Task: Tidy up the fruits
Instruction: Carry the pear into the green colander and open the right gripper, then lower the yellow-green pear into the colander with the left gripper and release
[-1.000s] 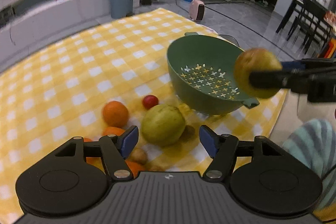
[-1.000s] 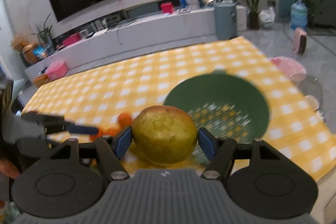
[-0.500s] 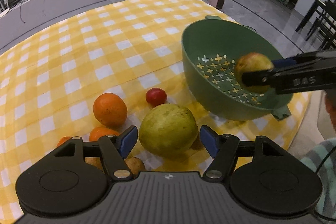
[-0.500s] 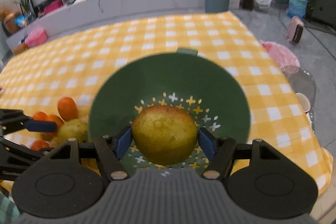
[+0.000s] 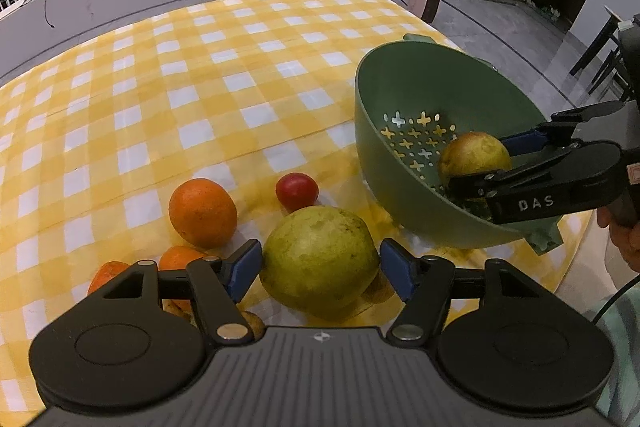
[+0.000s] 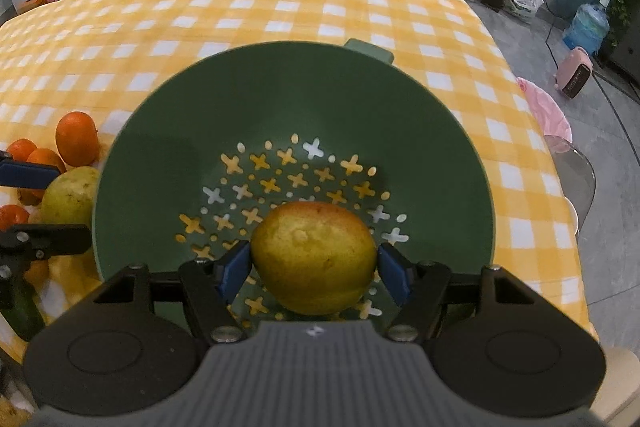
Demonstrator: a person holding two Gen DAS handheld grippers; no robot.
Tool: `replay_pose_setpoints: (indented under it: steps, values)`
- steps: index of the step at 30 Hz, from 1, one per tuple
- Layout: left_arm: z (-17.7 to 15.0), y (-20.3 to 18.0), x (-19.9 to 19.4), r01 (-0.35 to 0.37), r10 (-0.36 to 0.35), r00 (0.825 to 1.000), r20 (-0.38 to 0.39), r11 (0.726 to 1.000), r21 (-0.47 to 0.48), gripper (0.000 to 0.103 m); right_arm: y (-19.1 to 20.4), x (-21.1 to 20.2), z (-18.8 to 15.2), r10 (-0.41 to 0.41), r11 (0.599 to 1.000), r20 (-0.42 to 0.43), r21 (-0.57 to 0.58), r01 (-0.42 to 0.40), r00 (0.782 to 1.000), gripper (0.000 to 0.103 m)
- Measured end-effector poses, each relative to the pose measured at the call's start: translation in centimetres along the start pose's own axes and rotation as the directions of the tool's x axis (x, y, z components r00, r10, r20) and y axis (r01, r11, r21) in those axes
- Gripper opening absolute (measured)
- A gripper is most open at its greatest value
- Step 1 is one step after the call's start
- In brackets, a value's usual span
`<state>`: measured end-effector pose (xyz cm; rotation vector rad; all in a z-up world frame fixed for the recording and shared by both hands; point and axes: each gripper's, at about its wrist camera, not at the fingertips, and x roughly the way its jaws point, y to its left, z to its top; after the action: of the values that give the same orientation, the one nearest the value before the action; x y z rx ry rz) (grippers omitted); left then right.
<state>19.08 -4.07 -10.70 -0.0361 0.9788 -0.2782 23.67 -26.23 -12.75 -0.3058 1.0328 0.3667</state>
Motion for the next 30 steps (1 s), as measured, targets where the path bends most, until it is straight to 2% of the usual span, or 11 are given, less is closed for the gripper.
replay_pose_setpoints:
  steps: [6,10,16,22,26,30]
  values:
    - [0.0,0.2,-0.1,0.004,-0.005,1.0,-0.004,1.0,-0.028,0.073,0.0,-0.2,-0.1,0.004,1.0,-0.007,0.0,-0.004,1.0,0.068]
    - [-0.1,0.4,-0.1,0.007,-0.006,1.0,0.008,0.999,-0.051,0.073,-0.4,-1.7,-0.6,0.002,1.0,0.054,0.019,-0.003,0.999,0.084]
    - [-0.1,0.2,-0.1,-0.006,0.006,1.0,0.007,0.998,-0.068,0.073,-1.2,-4.0,-2.4,0.025,0.993,0.131,0.114,-0.04,0.991,0.086]
    - [0.4,0.7,-1.1,0.01,-0.007,1.0,0.018,0.992,-0.129,0.071,-1.1,-7.1,-5.2,-0.002,0.978,0.276,0.2,-0.056,0.961,0.086]
    - [1.2,0.2,-2.6,0.019,-0.013,0.999,0.05,0.992,-0.125,0.071,-1.1,-7.8,-5.9,-0.006,0.975,0.298,0.214,-0.061,0.955,0.084]
    - [2.6,0.4,-4.4,0.083,-0.065,0.993,0.095,0.976,-0.201,0.071,-1.2,-7.9,-6.0,0.028,0.974,0.3,0.204,-0.093,0.954,0.072]
